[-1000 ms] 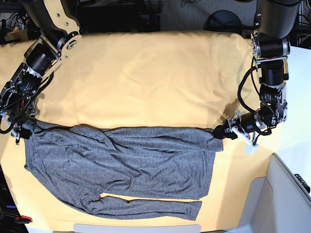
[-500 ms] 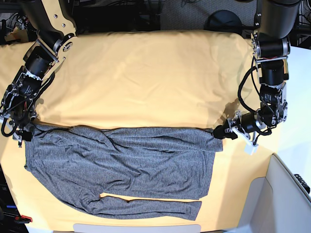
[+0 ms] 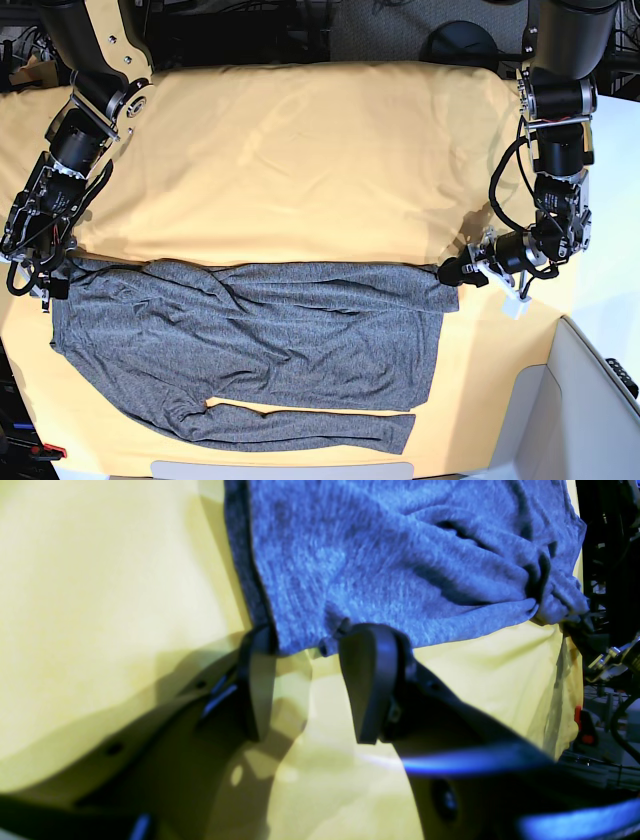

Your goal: Fold the T-shirt properly

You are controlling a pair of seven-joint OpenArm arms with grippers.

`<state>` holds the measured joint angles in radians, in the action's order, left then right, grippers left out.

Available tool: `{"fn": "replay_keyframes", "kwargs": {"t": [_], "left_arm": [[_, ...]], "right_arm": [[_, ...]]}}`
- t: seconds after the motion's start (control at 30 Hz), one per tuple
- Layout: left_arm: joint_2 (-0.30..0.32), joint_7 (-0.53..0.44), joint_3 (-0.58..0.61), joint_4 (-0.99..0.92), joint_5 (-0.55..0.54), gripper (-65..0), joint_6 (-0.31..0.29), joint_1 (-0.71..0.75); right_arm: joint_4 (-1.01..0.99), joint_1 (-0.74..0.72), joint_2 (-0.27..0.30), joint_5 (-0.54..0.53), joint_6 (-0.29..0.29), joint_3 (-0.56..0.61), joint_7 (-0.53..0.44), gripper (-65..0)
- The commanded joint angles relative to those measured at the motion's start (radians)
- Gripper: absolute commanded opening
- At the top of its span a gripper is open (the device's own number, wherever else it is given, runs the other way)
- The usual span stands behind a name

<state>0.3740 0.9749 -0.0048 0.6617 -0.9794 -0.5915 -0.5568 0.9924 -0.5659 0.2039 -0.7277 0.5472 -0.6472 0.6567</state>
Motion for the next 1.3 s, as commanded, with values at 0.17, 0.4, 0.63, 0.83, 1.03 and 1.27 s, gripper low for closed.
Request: {"fn": "replay_keyframes", "kwargs": {"t": [0.17, 0.4, 0.63, 0.83, 1.03, 1.27], "left_arm": [[0.012, -0.009, -0.004, 0.017, -0.020, -40.7, -0.009, -0.033], [0.012, -0.011, -0.004, 0.017, -0.020, -40.7, -0.009, -0.033], [0.012, -0.011, -0.004, 0.017, -0.020, -40.7, -0.009, -0.033], [0.012, -0.012, -0.004, 0.017, -0.020, -40.7, -0.009, -0.033], [0.012, -0.015, -0.004, 0.017, -0.020, -40.7, -0.009, -0.033], [0.012, -0.012, -0.002, 0.017, -0.020, -40.7, -0.009, -0.033]], "right_arm": [[0.007, -0.044, 0.007, -0.007, 0.003, 0.005, 0.015, -24.4], [0.009, -0.058, 0.009, -0.007, 0.003, 0.045, 0.015, -24.4], [0.013, -0.059, 0.009, -0.007, 0.003, 0.045, 0.015, -24.4], [0.019, -0.058, 0.009, -0.007, 0.003, 0.043, 0.016, -24.4], [0.038, -0.036, 0.009, -0.007, 0.003, 0.039, 0.013, -24.4], [0.003, -0.023, 0.027, -0.007, 0.003, 0.043, -0.041, -24.4]]}}
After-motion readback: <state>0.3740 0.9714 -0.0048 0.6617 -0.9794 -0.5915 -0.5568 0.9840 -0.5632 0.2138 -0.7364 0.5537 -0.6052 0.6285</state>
